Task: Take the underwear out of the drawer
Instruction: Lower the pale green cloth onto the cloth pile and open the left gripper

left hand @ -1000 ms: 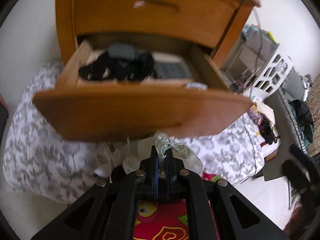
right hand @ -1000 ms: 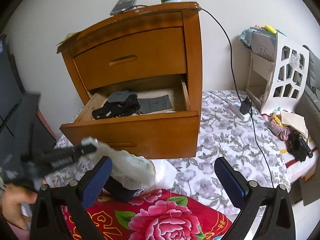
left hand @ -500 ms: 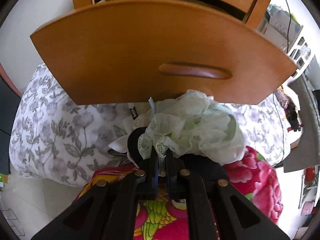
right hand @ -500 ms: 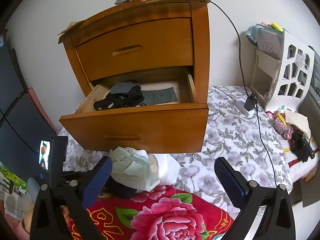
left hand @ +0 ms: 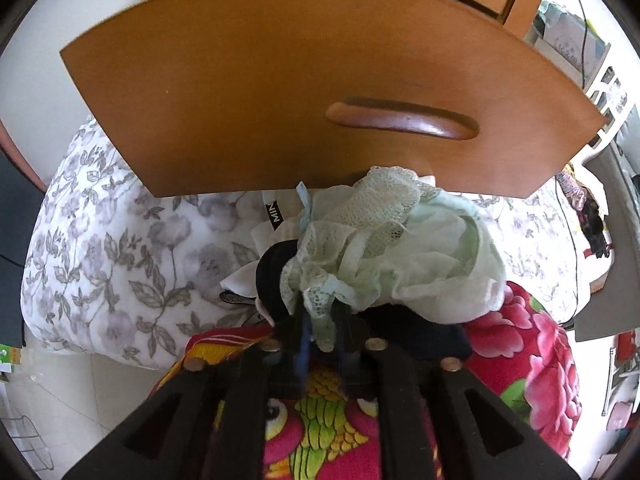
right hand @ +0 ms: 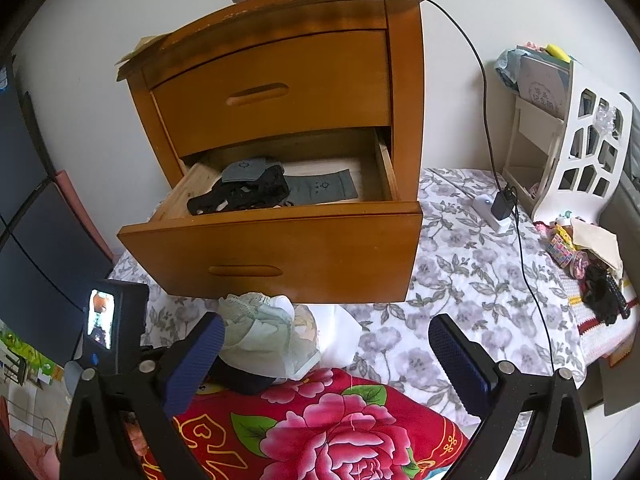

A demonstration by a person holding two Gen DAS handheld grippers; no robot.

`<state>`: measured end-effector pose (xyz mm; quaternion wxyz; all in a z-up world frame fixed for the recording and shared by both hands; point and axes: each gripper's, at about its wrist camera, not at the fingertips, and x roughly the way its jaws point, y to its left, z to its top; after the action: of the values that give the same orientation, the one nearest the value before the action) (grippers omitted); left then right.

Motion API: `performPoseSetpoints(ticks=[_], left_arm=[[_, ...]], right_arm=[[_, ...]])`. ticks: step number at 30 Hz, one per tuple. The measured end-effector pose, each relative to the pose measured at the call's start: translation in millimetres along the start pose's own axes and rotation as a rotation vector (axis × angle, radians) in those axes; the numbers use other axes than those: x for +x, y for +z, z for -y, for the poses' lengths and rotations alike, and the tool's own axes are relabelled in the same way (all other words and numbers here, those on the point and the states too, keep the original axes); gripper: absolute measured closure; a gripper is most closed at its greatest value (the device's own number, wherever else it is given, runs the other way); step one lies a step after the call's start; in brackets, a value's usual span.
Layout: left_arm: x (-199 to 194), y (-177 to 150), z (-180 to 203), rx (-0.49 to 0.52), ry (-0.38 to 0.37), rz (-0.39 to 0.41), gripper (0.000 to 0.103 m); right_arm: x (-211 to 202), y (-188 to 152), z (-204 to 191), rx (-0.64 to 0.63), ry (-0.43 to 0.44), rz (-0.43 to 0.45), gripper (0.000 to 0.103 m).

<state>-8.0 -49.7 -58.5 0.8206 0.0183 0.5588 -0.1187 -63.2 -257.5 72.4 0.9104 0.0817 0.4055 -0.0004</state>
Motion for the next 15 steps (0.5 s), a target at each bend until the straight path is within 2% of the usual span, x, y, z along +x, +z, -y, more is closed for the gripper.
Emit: performPoseSetpoints(ticks=[1, 3, 14, 15], left_arm=[[-4, -1, 1, -0.002, -0.004, 0.009, 0.074], [-12, -1, 2, -0.002, -0.003, 0.028, 0.065], [-80, 3, 4, 0.009, -0.018, 0.227, 0.061], [-84, 3, 5, 0.007, -0.018, 0.237, 0.047]], right_arm=[[0, 0, 0, 0.000, 0.000, 0.000, 0.000], [1, 0, 0, 0.001, -0.001, 0.001, 0.000], [4, 0, -6, -0.014, 0.001, -0.008, 0.000], [4, 0, -7, -0.017, 0.004, -0.009, 0.000]])
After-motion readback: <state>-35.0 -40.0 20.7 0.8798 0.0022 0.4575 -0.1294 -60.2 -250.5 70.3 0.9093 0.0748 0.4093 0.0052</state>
